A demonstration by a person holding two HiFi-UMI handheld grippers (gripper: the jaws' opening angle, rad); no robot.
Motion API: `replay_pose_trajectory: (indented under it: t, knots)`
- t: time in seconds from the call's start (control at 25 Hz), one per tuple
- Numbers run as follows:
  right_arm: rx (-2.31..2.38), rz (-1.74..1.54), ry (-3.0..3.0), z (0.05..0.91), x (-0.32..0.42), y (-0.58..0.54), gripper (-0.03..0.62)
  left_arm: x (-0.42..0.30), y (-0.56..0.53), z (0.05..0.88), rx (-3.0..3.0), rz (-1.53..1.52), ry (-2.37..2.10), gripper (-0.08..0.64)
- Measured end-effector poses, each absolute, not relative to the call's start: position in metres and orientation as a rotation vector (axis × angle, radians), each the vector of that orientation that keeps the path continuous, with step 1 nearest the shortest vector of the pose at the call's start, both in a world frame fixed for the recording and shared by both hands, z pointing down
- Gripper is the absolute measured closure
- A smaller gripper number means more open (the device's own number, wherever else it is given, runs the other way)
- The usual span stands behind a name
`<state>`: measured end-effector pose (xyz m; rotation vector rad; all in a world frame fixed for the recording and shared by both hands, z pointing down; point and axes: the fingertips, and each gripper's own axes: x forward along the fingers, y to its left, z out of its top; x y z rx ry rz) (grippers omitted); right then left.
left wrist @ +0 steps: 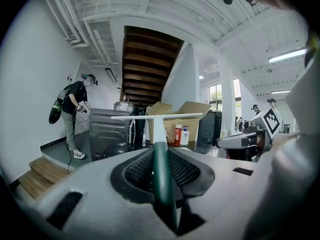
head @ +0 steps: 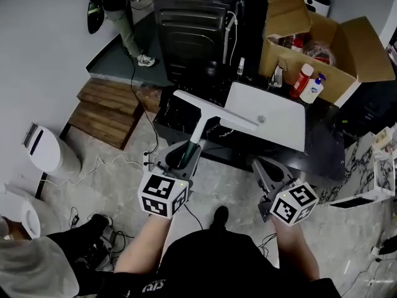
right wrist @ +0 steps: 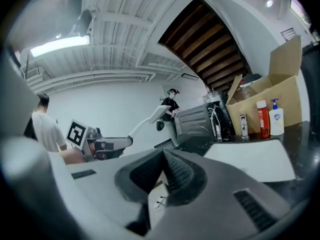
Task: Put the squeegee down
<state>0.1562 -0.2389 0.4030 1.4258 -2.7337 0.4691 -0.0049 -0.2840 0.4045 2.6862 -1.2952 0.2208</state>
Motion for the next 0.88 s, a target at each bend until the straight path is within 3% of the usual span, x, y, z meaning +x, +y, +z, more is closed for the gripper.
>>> replay_pose_trajectory:
  t: [0.4,0.88]
  knots:
    - [1.357,0.571,-2.742,0.425,0.182,-0.310,0.586,0.036,-0.352,0.414,2.669,0.299,-1.295,0.457]
    - [1.355,0.582,-2.684,0.429,0.150,-0.356,0.586,0.014,-0.419,0.434,2.635,0.305,-1.252,0.457]
